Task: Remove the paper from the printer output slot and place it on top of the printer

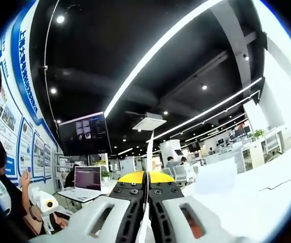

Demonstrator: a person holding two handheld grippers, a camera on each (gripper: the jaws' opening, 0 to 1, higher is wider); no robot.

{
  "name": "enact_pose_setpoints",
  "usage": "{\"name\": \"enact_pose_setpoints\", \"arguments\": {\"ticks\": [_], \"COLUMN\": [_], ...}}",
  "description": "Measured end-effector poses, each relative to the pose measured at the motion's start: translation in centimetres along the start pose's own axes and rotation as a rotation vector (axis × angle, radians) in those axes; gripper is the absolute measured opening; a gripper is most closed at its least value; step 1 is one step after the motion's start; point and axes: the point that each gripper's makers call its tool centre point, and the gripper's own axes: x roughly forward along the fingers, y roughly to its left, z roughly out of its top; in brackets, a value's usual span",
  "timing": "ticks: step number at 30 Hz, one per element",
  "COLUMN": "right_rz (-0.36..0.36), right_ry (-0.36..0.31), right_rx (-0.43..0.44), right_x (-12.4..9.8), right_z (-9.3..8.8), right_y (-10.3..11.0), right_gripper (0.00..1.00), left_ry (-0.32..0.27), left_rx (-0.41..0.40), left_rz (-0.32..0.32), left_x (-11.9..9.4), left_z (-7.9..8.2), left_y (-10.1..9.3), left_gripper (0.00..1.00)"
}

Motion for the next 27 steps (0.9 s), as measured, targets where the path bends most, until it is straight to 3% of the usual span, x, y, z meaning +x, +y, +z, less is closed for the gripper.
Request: {"name": "enact_pose_setpoints", "arguments": {"ticks": [8,27], "right_rz": [-0.048,-0.146], "right_ry": [-0.037,-0.100], "right_rx": [0.073,0.098], "right_x": [-0.4,-1.3], "right_z": [-0.3,0.2], "right_y": [-2.5,-5.7], "right_gripper": [0.00,0.00], "left_ry": [0.001,0.003], "left_rx": [-0.001,0.001], "left_rz": [-0.001,-0.003], "left_x": [0.1,0.2], "left_z": [0.0,0.0], "left_y": [0.0,-0.1], "left_gripper": [0.87,0.87]}}
